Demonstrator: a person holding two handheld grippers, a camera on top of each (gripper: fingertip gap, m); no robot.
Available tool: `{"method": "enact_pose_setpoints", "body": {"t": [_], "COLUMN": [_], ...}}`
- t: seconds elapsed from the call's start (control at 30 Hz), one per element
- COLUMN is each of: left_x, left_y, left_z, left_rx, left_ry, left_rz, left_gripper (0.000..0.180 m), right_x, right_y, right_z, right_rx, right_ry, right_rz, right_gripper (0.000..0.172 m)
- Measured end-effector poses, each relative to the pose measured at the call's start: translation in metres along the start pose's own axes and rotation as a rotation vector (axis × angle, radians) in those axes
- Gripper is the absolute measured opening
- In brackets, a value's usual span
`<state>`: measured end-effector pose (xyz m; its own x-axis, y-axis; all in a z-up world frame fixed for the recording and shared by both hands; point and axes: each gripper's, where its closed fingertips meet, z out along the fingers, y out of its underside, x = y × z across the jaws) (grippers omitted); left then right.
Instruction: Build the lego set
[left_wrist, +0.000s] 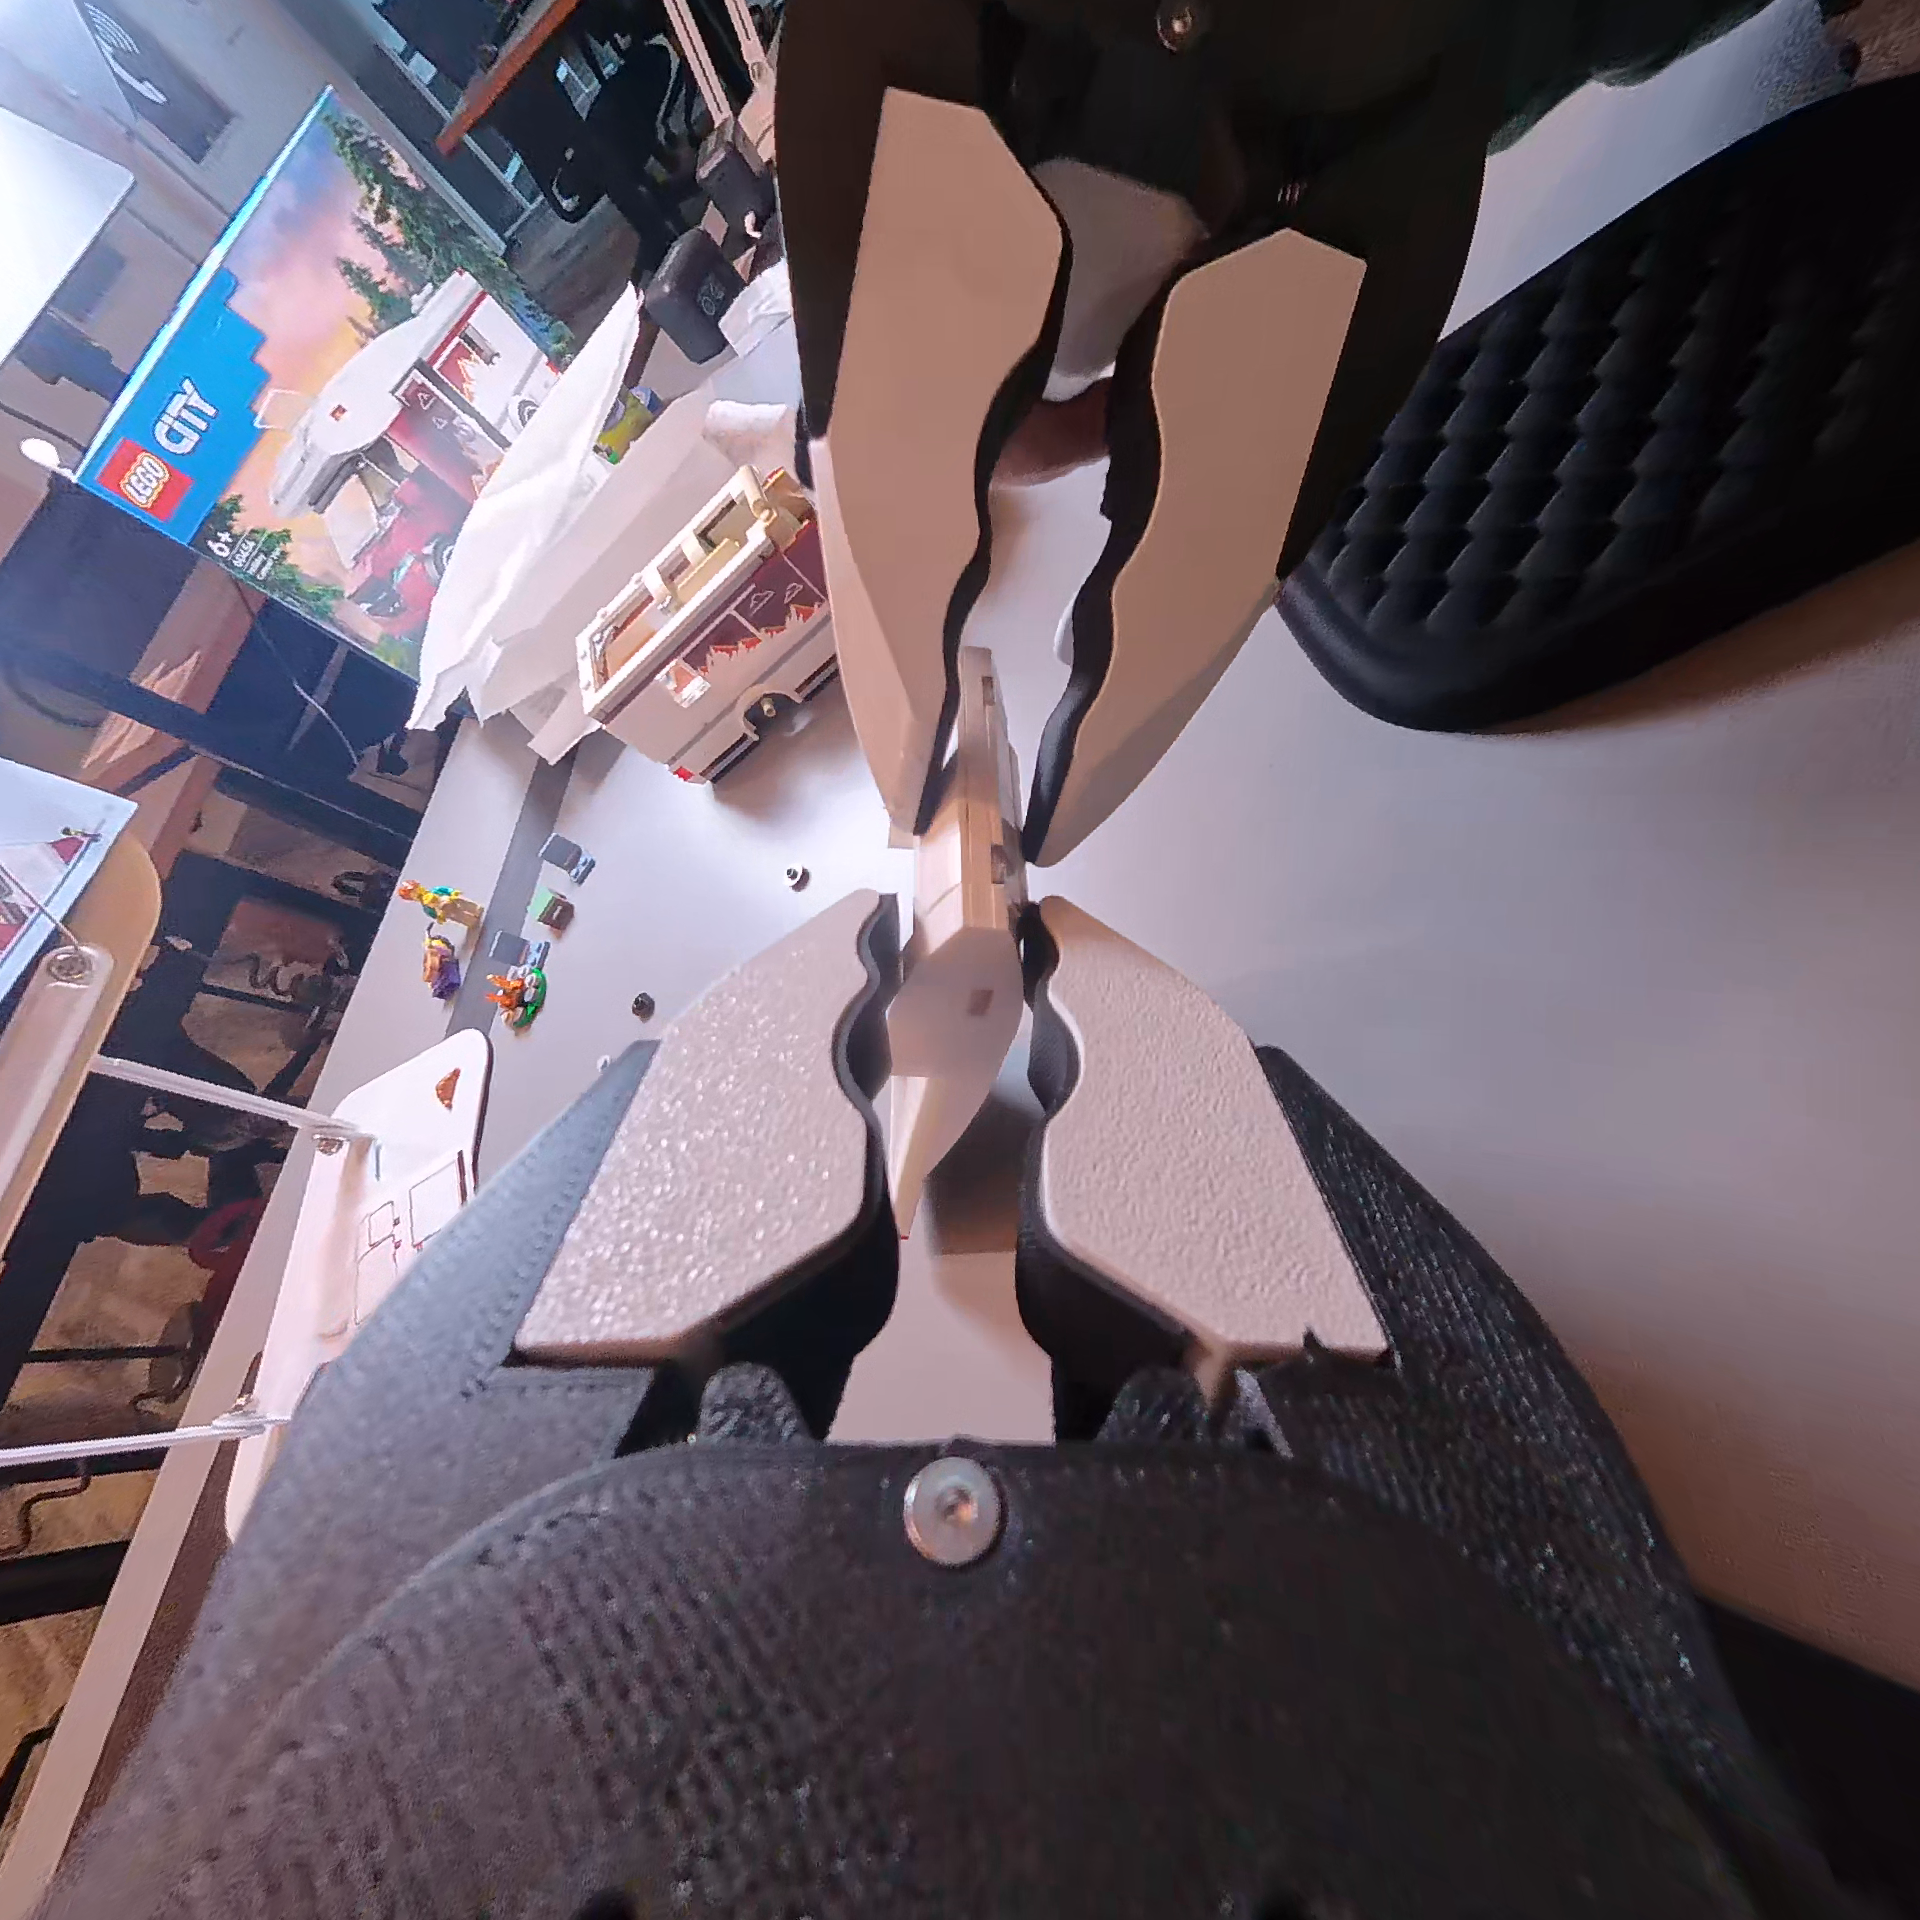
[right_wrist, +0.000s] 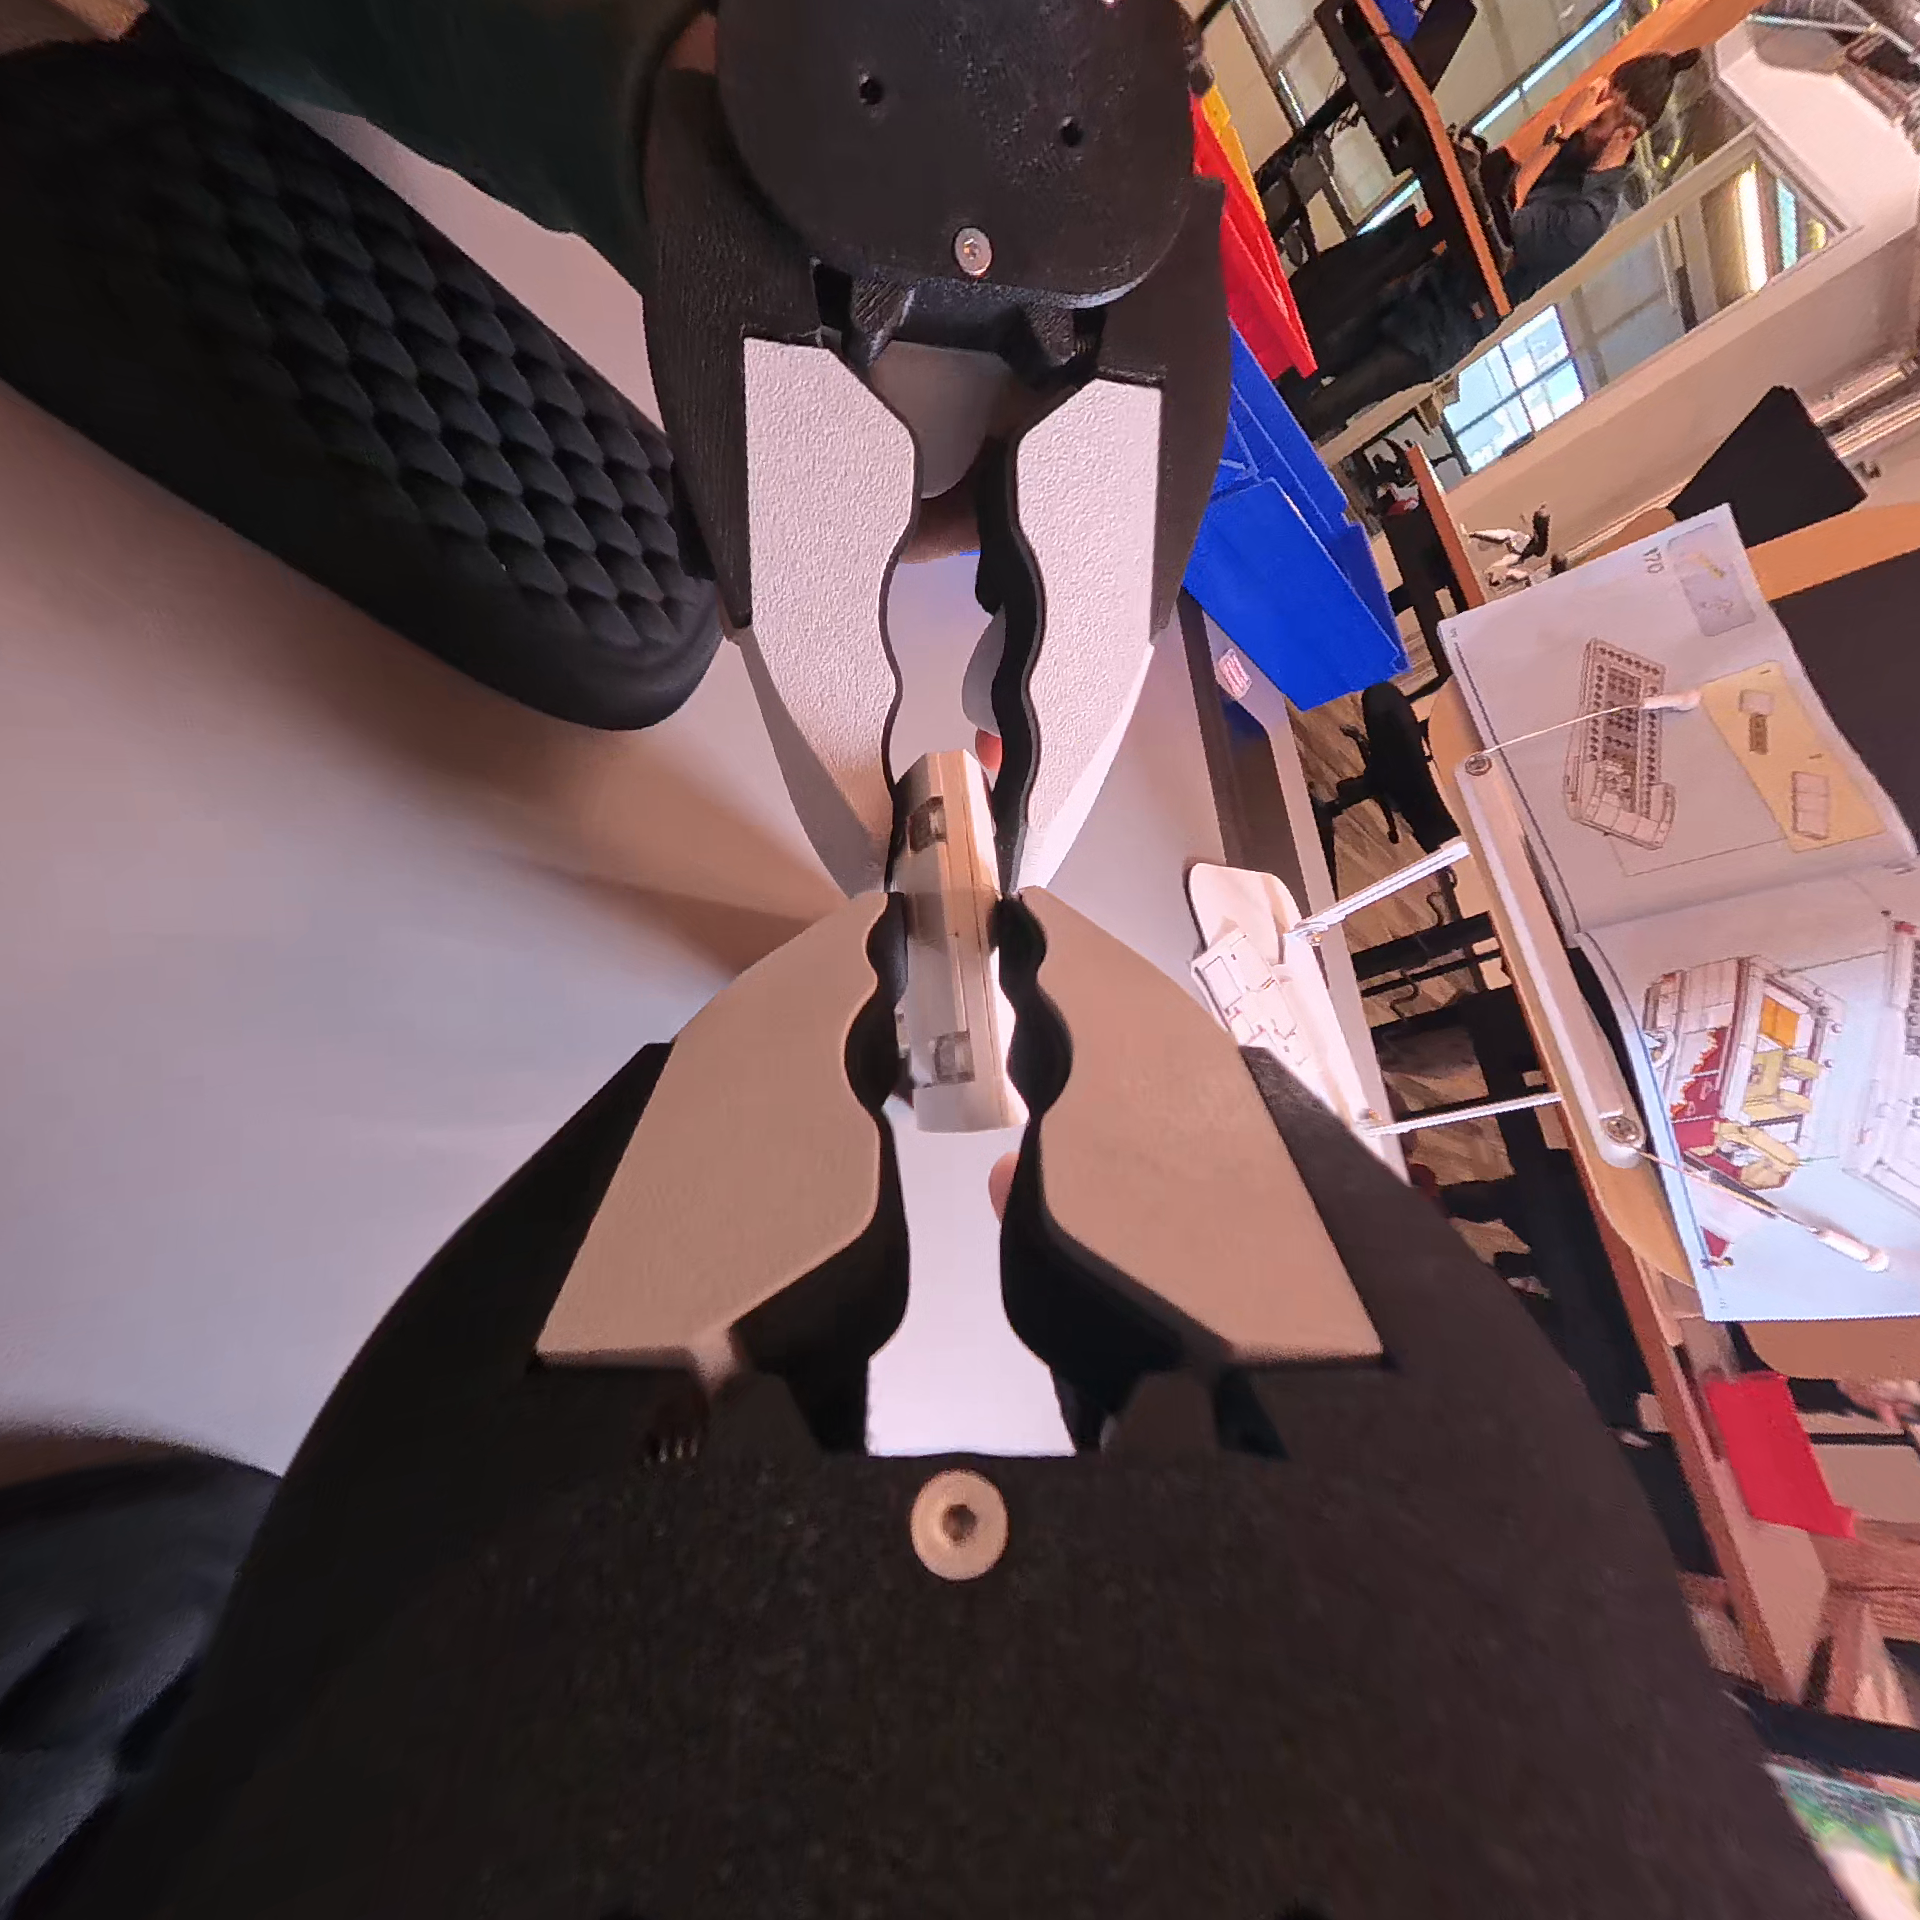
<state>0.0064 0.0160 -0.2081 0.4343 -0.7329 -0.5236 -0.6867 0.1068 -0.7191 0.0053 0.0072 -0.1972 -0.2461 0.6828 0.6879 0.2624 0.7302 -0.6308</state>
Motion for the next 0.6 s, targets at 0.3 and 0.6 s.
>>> {"method": "enact_pose_setpoints", "body": {"t": [0.3, 0.6], "left_x": [-0.004, -0.001], "left_y": [0.003, 0.011], "left_z": [0.0, 0.009], "left_rx": [0.004, -0.029], "left_ry": [-0.034, -0.052], "left_rz": [-0.006, 0.001], "left_gripper": [0.023, 0.023], "right_x": [0.006, 0.001], "right_y": [0.006, 0.018], "right_z": [-0.008, -0.005], "right_rx": [-0.009, 0.004], "right_ry": [0.059, 0.084], "right_rz": [0.021, 0.062], "right_gripper": [0.016, 0.012]}}
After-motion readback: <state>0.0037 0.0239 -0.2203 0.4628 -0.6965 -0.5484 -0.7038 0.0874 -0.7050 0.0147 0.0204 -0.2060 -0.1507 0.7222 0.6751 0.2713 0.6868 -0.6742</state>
